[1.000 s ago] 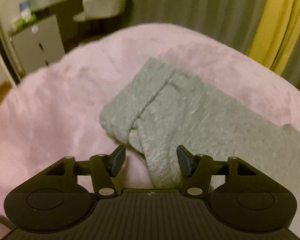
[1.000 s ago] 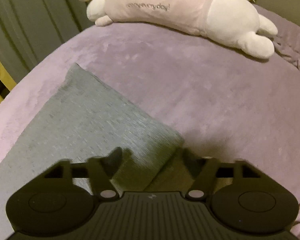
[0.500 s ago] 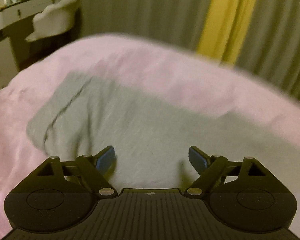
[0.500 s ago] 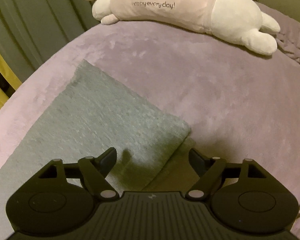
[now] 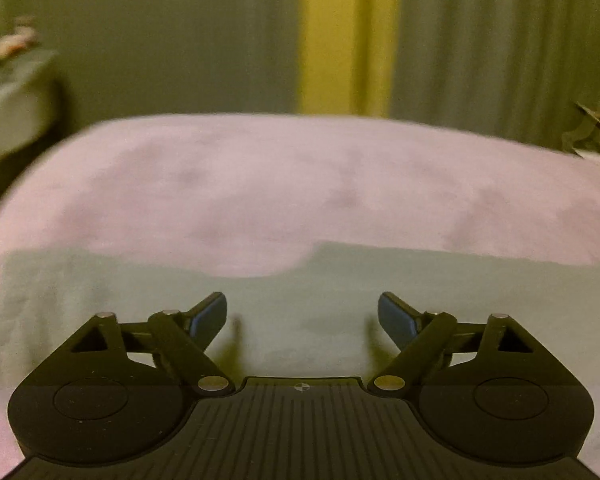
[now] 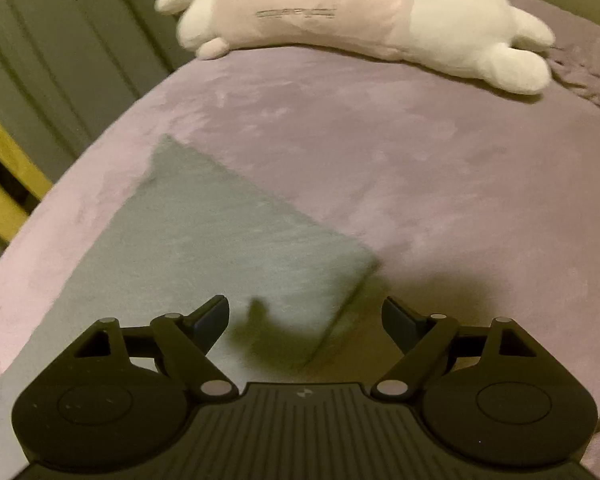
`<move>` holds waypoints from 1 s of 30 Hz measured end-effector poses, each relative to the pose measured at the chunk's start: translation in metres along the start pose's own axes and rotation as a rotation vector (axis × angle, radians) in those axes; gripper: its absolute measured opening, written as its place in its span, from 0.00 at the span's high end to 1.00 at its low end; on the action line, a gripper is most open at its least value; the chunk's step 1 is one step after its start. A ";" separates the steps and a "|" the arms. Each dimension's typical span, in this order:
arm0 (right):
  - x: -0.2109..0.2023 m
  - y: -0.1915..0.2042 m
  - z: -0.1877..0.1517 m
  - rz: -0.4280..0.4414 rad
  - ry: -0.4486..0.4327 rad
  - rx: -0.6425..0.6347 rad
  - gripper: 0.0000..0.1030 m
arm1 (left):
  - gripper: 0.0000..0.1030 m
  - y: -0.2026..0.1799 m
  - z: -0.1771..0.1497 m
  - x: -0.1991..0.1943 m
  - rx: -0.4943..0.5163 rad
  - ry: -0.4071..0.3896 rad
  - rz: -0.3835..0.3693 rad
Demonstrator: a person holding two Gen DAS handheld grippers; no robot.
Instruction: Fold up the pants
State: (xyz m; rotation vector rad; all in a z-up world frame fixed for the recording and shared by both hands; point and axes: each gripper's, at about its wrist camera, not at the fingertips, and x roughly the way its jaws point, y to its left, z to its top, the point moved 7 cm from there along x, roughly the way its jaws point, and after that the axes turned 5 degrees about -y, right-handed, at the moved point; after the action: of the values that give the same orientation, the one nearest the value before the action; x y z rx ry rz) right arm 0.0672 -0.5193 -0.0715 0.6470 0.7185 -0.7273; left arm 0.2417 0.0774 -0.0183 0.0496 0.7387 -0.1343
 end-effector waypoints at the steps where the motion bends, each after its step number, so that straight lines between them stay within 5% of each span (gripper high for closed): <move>1: -0.001 0.003 -0.002 0.011 0.000 -0.010 0.17 | 0.15 -0.012 -0.004 0.014 0.024 0.022 -0.044; 2: -0.001 0.008 -0.004 0.024 0.002 -0.025 0.17 | 0.15 -0.021 -0.007 0.029 0.044 0.048 -0.051; 4: -0.001 0.016 -0.007 0.048 0.011 -0.061 0.16 | 0.12 -0.019 -0.019 0.064 0.079 0.139 0.123; 5: 0.000 0.020 -0.008 0.055 0.018 -0.078 0.16 | 0.00 -0.011 -0.022 0.075 0.059 0.161 0.199; 9: 0.000 0.028 -0.011 0.074 0.028 -0.114 0.16 | 0.00 0.017 -0.016 0.062 -0.098 0.110 0.395; 12: -0.002 0.031 -0.011 0.091 0.021 -0.134 0.15 | 0.01 0.023 -0.018 0.032 0.019 0.055 0.534; 16: -0.006 0.038 -0.014 0.114 0.007 -0.181 0.15 | 0.01 0.018 -0.046 0.002 0.047 0.051 0.465; 19: -0.011 0.060 -0.023 0.195 0.017 -0.250 0.15 | 0.00 0.030 -0.074 0.007 -0.004 0.161 0.455; 23: -0.013 0.097 -0.048 0.336 0.093 -0.379 0.15 | 0.00 0.065 -0.081 0.006 -0.282 0.231 0.432; 27: 0.008 0.091 -0.057 0.256 0.260 -0.383 0.14 | 0.01 0.060 -0.079 -0.007 -0.174 0.261 0.495; 30: 0.011 0.081 -0.055 0.211 0.288 -0.416 0.12 | 0.01 0.054 -0.080 -0.028 -0.087 0.223 0.555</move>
State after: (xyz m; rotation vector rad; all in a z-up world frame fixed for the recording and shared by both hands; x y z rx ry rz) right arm 0.1163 -0.4366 -0.0904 0.4386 1.0154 -0.2765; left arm 0.1756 0.1417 -0.0583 0.1861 0.9267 0.4387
